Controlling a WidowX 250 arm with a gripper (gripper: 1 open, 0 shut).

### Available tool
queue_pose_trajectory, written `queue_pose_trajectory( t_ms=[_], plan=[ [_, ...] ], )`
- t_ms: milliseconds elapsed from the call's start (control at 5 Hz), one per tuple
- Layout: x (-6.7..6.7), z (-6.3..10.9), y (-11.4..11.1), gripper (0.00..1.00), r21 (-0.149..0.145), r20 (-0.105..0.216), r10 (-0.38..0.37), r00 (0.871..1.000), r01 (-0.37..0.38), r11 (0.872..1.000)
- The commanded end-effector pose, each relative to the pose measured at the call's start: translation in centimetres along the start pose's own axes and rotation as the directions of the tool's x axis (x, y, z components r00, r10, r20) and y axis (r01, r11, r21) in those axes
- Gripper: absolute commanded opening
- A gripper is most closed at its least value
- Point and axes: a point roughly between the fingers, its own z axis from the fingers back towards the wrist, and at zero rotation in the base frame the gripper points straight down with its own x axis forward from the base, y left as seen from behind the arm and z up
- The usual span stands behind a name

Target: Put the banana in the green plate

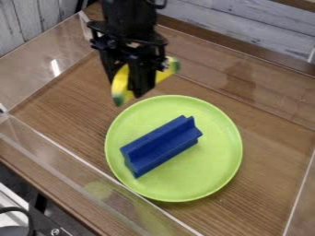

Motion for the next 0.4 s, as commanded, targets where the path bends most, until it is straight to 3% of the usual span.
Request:
queue_pose_trajectory(
  t_ms=[0, 200],
  plan=[
    [-0.5, 0.2, -1.5, 0.00, 0.008, 0.013, -0.003, 1.000, 0.003, 1.000],
    [-0.7, -0.4, -3.2, 0.00, 0.009, 0.006, -0.010, 1.000, 0.010, 1.000]
  ],
)
